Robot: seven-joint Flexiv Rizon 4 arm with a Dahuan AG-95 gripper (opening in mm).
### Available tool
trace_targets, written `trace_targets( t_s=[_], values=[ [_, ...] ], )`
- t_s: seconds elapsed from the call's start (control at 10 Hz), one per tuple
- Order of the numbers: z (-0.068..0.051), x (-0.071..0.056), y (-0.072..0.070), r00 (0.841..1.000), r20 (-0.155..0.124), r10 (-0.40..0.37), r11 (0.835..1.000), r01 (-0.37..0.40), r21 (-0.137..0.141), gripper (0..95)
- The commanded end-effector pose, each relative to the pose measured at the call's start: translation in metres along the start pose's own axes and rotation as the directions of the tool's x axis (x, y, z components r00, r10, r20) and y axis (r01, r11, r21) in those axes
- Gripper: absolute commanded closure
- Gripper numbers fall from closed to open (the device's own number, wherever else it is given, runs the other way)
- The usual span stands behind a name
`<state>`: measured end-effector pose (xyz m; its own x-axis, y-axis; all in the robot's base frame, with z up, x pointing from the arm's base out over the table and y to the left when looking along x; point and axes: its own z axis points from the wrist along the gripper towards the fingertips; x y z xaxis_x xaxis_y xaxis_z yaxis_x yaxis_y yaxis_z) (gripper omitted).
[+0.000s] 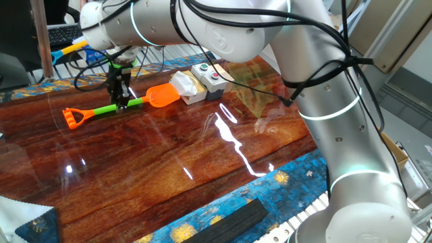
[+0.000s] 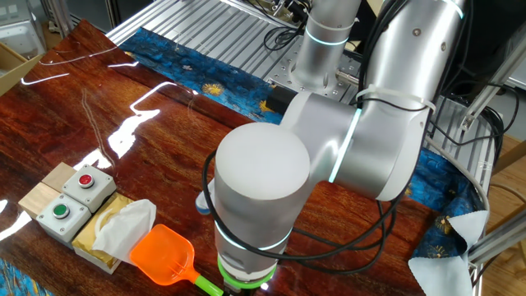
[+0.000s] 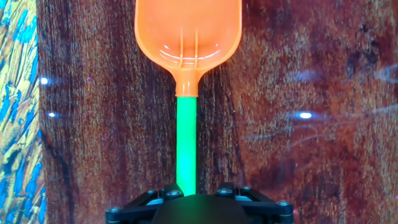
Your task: Use a shovel to scoop up an object
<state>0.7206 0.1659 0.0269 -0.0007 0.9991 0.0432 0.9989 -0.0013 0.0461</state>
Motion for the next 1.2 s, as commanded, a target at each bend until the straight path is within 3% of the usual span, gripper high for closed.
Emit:
trace_targets(
  t_s=[0.1,1.2],
  values=[
    [0.002,0.000,0.001,1.000,-0.001,-0.003,1.000,0.003,-0.005,57.0],
    [0.021,-0.002,-0.001,1.000,0.005,-0.014,1.000,0.014,-0.027,57.0]
  ],
)
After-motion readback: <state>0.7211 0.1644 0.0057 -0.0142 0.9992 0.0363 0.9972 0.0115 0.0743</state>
